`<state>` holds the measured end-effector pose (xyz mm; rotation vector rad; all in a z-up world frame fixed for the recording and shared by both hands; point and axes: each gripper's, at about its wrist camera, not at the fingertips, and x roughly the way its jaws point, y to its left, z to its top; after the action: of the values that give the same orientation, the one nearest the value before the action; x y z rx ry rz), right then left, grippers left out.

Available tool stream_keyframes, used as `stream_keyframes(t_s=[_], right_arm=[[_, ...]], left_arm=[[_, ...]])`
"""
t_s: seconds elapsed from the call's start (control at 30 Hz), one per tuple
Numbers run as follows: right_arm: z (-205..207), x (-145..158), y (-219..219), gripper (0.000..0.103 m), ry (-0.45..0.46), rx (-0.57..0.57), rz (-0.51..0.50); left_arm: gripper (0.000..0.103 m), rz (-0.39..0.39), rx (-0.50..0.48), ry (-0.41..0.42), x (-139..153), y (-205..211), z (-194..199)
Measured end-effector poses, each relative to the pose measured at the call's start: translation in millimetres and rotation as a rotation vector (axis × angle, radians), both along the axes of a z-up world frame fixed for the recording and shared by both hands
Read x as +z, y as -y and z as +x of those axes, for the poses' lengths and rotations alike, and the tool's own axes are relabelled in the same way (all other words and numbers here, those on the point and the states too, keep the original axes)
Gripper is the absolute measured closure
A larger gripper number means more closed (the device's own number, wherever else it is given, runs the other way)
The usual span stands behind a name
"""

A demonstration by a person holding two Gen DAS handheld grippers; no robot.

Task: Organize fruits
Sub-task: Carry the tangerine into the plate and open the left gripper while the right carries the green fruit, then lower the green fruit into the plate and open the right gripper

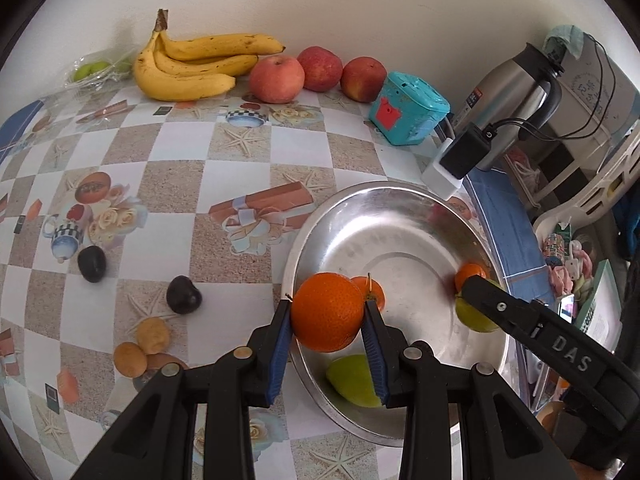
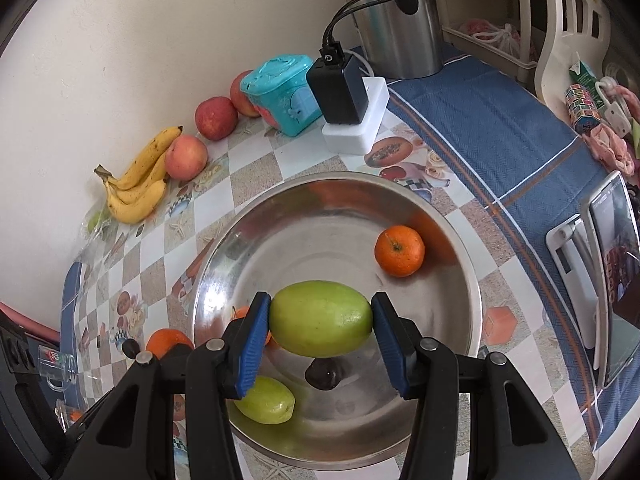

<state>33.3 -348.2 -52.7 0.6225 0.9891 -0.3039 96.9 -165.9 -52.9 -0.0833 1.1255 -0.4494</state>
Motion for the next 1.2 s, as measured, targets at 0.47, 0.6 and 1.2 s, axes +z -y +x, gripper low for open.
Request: stream_keyframes(t_s=[0.47, 0.6, 1.2], right_arm=[[4.7, -26.1, -1.4, 0.050, -0.068, -0.004, 0.003], [5.8, -28.1, -2.6, 0.050, -0.077, 0.003, 0.004], [8.4, -28.7, -3.1, 0.050, -0.086, 0.005, -0.006]], left_arm=[[0.066, 0.017, -0.014, -0.026, -9.4, 3.2, 0.7], [0.066, 0.014, -0.019, -0.028, -10.0, 3.6, 0.6], [0.052, 0.010, -0.028, -0.029, -7.9, 3.7, 0.9]])
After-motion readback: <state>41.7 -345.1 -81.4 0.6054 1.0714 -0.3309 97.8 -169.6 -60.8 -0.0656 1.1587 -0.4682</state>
